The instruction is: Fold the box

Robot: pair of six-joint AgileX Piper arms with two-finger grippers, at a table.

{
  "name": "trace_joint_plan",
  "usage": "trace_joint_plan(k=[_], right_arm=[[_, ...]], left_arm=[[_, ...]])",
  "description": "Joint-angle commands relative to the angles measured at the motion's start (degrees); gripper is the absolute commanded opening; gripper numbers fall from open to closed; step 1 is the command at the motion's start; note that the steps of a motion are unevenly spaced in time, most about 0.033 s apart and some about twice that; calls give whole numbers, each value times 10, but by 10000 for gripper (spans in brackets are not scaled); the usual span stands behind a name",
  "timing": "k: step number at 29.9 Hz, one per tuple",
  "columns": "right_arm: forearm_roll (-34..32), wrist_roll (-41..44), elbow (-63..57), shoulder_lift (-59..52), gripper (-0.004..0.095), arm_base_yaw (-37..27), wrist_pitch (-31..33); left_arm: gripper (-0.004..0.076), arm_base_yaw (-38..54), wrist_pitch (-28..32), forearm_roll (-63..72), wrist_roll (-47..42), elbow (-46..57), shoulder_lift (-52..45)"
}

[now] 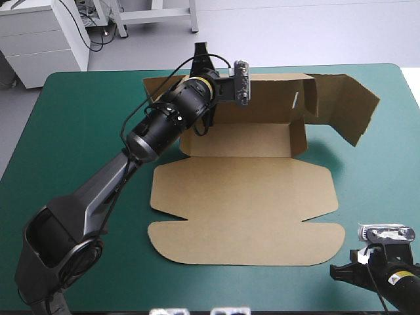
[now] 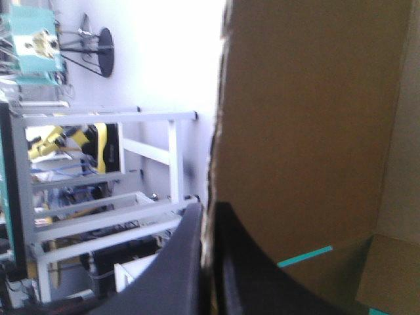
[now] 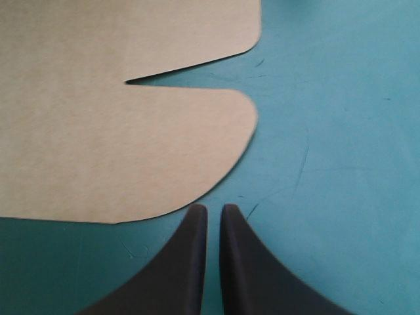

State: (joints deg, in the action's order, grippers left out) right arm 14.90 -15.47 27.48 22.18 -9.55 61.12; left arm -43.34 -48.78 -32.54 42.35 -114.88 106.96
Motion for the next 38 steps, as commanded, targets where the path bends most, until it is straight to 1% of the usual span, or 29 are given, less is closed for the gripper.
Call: trace_joint_plan(k=[1,2,4,9,11,15,18,21,25,28,31,33,38], right_arm=[[7,-1,15,4,66,1,-24],[7,-1,15,4,66,1,-24],[7,-1,15,4,66,1,-24],[9,-1,15,4,66,1,-27],[25,-6,16,4,66,1,-30],[83,-35,42,15,66,1,-75],[75,-35,98,62,66,1,-87],[56,-35,166,132,66,1,-100],[59,-35,268,242,66,1,-158],[63,-35,358,338,66,1,-176],[65,-35,447,429,66,1,-175],[74,-35,512,491,66,1,-162],[129,-61,668,632,66,1,-94]], left_arm=[[-8,-11,98,-62,-44,-21,-32],[-8,-11,115,-78,-66,-21,-29],[-8,-10,115,-101,-88,-19,-24],[-8,-10,54,-100,-90,-16,-6],[-8,-10,42,-96,-91,-14,2],[-8,-11,41,-90,-91,2,10],[-8,-11,37,-86,-97,15,14],[-8,-11,40,-88,-131,16,22],[-8,-11,41,-97,-135,16,34],[-8,-11,38,-103,-138,17,43],[-8,-11,38,-116,-142,20,53],[-8,-11,38,-132,-154,21,61],[-8,-11,38,-160,-182,21,70]])
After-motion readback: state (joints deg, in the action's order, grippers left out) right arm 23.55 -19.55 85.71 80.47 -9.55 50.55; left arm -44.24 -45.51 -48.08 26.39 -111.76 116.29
